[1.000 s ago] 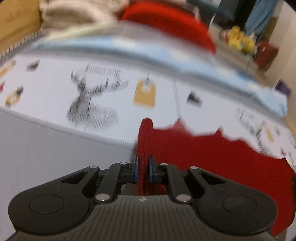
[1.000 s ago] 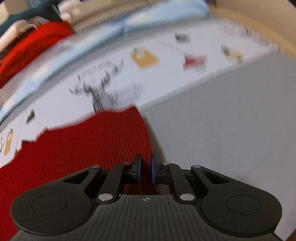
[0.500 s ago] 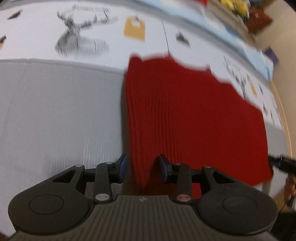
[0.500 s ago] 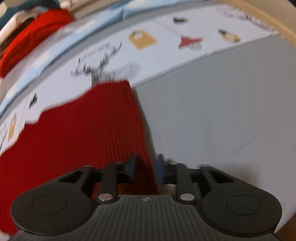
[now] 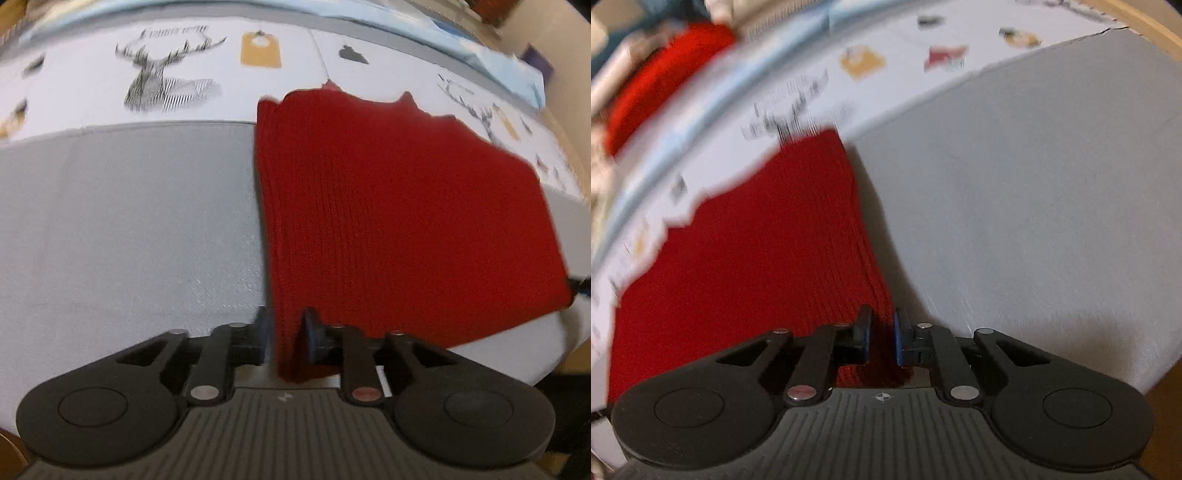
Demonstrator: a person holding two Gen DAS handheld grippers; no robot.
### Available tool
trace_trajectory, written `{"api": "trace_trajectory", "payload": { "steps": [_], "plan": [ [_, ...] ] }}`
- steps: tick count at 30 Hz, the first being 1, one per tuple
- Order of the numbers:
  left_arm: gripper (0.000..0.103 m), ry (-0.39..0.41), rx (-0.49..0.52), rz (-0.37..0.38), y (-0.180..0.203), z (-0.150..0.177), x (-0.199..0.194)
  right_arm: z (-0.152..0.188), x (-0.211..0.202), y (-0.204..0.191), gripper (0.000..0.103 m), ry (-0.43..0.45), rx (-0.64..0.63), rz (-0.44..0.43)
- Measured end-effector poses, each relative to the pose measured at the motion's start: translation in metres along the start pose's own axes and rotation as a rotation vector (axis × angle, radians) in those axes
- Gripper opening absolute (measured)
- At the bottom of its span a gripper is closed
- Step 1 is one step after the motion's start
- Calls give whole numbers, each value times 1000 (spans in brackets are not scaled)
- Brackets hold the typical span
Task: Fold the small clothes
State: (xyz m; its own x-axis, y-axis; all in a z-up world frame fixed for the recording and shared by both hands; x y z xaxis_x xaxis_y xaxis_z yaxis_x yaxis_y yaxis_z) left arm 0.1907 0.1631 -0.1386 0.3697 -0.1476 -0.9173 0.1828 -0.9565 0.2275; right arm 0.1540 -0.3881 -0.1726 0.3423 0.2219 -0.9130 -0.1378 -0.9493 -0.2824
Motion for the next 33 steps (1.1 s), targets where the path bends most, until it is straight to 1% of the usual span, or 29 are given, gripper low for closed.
{"api": "trace_trajectory", "payload": {
  "steps": [1, 2, 3, 4, 5, 6, 7, 8, 9, 10, 11, 12, 13, 14, 15, 17, 19, 20, 21, 22, 23, 24, 25, 28, 30, 33],
  "plan": [
    [27, 33, 10, -2, 2, -3, -7, 2, 5, -4, 28, -24, -30, 27],
    [27, 76, 6, 5, 3, -8, -15, 2, 5, -6, 35, -24, -57, 62],
    [27, 110, 1, 19, 5, -11, -23, 1, 1, -7, 41, -5, -78, 109],
    [26, 131, -4, 53, 7, -13, -29, -6, -15, -14, 40, 79, -119, 157],
    [26, 132, -7, 90, 12, -13, -32, -6, -15, -14, 40, 79, -119, 157],
    [26, 120, -4, 119, 16, -12, -32, -8, -23, -17, 40, 123, -126, 157],
    [26, 95, 10, 132, 20, -10, -28, -9, -30, -22, 40, 156, -132, 133],
    [26, 56, 38, 119, 24, -4, -20, -11, -29, -24, 40, 162, -141, 92],
    [26, 12, 68, 78, 29, -1, -9, -7, -26, -28, 40, 143, -153, 56],
    [25, -34, 97, 18, 27, 6, 3, -2, -18, -32, 40, 96, -169, 26],
    [25, -75, 120, -55, 24, 11, 14, 4, -7, -34, 40, 42, -187, 23],
    [26, -87, 129, -90, 22, 14, 19, 11, 3, -33, 40, -14, -219, 61],
    [26, -83, 124, -93, 22, 12, 18, 17, 10, -31, 40, -56, -240, 99],
    [26, -70, 103, -78, 23, 9, 15, 20, 14, -30, 40, -72, -232, 104],
    [26, -52, 82, -62, 24, 6, 10, 18, 14, -30, 40, -64, -215, 99],
    [26, -19, 56, -34, 25, 1, 2, 10, 6, -32, 40, -11, -199, 106],
    [26, -19, 56, -42, 22, 0, 1, 7, -3, -33, 40, 40, -203, 113],
    [26, -33, 65, -61, 24, 0, 6, 7, 0, -32, 40, 34, -205, 122],
    [28, -53, 83, -86, 23, 3, 10, 12, 6, -28, 40, -3, -206, 140],
    [30, -70, 97, -104, 23, 7, 14, 16, 12, -24, 43, -42, -202, 149],
    [31, -78, 100, -113, 24, 8, 14, 20, 18, -23, 43, -74, -194, 146],
    [32, -69, 87, -110, 23, 6, 12, 19, 18, -23, 44, -71, -196, 151],
    [32, -49, 64, -102, 19, 2, 6, 15, 14, -25, 44, -47, -208, 169],
    [32, 36, -41, -66, 7, -12, -17, 0, -11, -33, 45, 97, -191, 224],
    [33, 91, -95, -47, 0, -19, -35, -3, -29, -40, 46, 185, -134, 206],
    [36, 161, -111, -66, -10, -23, -57, 0, -44, -52, 46, 247, -67, 133]
  ]
}}
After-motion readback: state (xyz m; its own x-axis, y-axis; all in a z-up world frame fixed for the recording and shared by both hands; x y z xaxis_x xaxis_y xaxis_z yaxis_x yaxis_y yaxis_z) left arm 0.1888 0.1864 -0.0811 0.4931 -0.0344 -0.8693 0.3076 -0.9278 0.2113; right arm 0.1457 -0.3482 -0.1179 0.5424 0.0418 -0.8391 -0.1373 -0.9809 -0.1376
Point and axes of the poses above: each gripper's, at about its wrist camera, not at the fingertips, and x roughly the way its jaws point, y to its right, z to its underside, the point moved 7 cm from there along x, roughly the way its jaws point, and after that the axes turned 13 degrees about -x, right-handed, at the moved point
